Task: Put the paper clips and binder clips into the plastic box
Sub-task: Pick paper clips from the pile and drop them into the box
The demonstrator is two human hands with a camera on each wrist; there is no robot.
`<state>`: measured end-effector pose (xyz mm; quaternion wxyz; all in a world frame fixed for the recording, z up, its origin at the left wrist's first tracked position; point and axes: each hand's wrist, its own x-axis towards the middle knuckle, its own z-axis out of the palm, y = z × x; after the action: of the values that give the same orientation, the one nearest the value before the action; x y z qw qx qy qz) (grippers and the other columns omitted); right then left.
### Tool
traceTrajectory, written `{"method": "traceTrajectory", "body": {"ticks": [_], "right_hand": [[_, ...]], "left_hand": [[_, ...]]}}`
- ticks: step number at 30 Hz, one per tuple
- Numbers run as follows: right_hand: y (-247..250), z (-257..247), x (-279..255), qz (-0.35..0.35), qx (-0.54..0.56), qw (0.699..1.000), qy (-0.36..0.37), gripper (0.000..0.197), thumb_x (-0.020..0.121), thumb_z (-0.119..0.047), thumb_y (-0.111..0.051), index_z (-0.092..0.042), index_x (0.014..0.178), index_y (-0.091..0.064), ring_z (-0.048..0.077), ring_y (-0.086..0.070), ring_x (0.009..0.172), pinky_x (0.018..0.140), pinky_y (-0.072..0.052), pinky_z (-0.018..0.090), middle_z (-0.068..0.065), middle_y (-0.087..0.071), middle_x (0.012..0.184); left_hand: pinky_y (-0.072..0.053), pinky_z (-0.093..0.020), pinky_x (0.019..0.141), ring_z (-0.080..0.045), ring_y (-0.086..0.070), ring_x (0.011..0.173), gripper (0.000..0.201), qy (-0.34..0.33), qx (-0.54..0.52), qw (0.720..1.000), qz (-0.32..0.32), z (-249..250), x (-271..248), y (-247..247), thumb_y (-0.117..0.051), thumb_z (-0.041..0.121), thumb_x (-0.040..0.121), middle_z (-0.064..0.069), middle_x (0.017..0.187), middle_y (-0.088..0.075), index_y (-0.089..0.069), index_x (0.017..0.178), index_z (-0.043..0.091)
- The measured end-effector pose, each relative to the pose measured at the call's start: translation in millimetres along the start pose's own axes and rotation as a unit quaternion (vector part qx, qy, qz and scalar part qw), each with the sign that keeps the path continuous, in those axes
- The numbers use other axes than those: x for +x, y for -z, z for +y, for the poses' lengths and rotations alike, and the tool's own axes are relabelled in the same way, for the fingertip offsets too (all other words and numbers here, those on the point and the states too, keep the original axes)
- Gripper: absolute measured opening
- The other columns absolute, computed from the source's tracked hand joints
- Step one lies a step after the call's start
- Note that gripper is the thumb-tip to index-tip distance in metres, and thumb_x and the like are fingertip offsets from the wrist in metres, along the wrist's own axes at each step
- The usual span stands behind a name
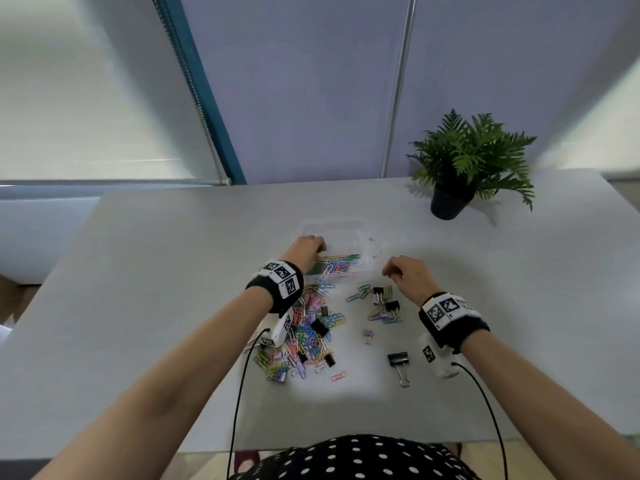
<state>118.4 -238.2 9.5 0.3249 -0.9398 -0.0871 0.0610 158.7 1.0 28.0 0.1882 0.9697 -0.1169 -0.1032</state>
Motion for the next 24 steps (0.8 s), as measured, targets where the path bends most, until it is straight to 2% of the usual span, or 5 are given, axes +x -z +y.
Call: {"method": "traceTrajectory", "body": {"ticks": [2, 4, 7, 13, 24], "right_hand": [[3.0, 7.6, -7.6, -0.017, -0.017, 1.0, 0.008, 0.017, 0.081, 0.007, -0.053, 0.002, 0.09, -0.066, 0.031, -0.06, 0.087, 0.08, -0.04, 0.02, 0.02, -0.065, 0.094], [5.1, 12.3, -13.2, -0.052, -0.032, 0.998, -0.003, 0.019, 0.081, 0.001, -0.058, -0.003, 0.099, -0.063, 0.023, -0.055, 0.085, 0.084, -0.046, 0.029, 0.017, -0.061, 0.098], [-2.0, 10.8, -19.8, -0.132, -0.09, 0.987, -0.031, 0.047, 0.076, -0.016, -0.07, -0.015, 0.121, -0.053, 0.02, -0.048, 0.091, 0.087, -0.045, 0.035, 0.012, -0.05, 0.109], [-38.0, -1.4, -40.3, -0.144, -0.129, 0.981, -0.001, 0.047, 0.071, -0.02, -0.072, -0.011, 0.111, -0.05, 0.031, -0.048, 0.1, 0.082, -0.046, 0.04, 0.014, -0.043, 0.112], [-35.8, -13.5, -57.5, -0.158, -0.01, 0.983, 0.092, 0.018, 0.075, -0.003, -0.067, -0.001, 0.092, -0.064, 0.028, -0.06, 0.09, 0.083, -0.047, 0.034, 0.016, -0.065, 0.097]], "left_hand": [[-0.043, -0.035, 0.101, -0.032, -0.054, 0.113, 0.038, -0.025, -0.014, 0.999, 0.039, 4.6, -5.6, -6.7, -0.047, -0.012, 0.084, -0.018, 0.127, -0.054, -0.054, 0.119, 0.0], [-0.042, -0.034, 0.102, -0.028, -0.052, 0.116, 0.039, -0.109, -0.026, 0.991, 0.076, 21.2, -16.0, -14.6, -0.05, -0.011, 0.082, -0.015, 0.127, -0.054, -0.056, 0.118, 0.003], [-0.045, -0.033, 0.1, -0.022, -0.053, 0.112, 0.036, -0.206, 0.008, 0.978, 0.017, 57.4, -26.9, -36.8, -0.05, -0.008, 0.084, -0.01, 0.122, -0.057, -0.058, 0.115, 0.008], [-0.042, -0.043, 0.094, -0.034, -0.043, 0.12, 0.028, -0.08, 0.089, 0.991, -0.056, 74.4, -25.0, -75.5, -0.037, 0.003, 0.093, -0.02, 0.125, -0.046, -0.046, 0.119, -0.002], [-0.052, -0.04, 0.08, -0.032, -0.058, 0.094, 0.027, -0.084, 0.037, 0.992, -0.085, 49.7, -30.3, -77.3, -0.045, -0.004, 0.086, -0.016, 0.112, -0.055, -0.045, 0.112, 0.005]]}}
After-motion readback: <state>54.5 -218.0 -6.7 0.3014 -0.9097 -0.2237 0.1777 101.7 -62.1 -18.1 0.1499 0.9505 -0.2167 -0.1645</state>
